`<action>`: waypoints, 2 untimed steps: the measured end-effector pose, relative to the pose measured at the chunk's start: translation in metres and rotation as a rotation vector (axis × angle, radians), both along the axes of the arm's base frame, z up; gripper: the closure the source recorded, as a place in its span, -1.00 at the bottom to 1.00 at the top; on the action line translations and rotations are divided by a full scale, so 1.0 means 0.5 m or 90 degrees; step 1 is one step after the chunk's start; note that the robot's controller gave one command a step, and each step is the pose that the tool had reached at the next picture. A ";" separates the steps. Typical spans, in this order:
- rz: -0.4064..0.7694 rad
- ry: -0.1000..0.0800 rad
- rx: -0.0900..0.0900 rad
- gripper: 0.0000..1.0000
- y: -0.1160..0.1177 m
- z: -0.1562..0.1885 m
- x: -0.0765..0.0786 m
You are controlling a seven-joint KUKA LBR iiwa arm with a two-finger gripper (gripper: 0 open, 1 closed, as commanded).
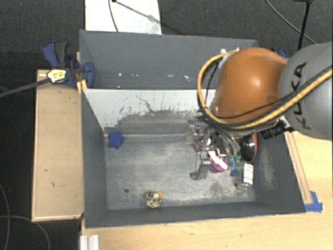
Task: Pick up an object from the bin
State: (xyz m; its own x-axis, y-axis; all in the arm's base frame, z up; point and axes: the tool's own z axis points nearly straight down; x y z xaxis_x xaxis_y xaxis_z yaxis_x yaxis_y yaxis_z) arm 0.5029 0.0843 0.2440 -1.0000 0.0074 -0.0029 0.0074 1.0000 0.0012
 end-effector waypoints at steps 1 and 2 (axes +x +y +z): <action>0.369 0.000 -0.001 -1.00 0.049 -0.352 0.179; 0.434 0.004 -0.001 -1.00 -0.033 -0.287 -0.046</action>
Offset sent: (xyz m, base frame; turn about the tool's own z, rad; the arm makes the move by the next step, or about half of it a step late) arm 0.0891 0.0242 -0.1740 -0.5812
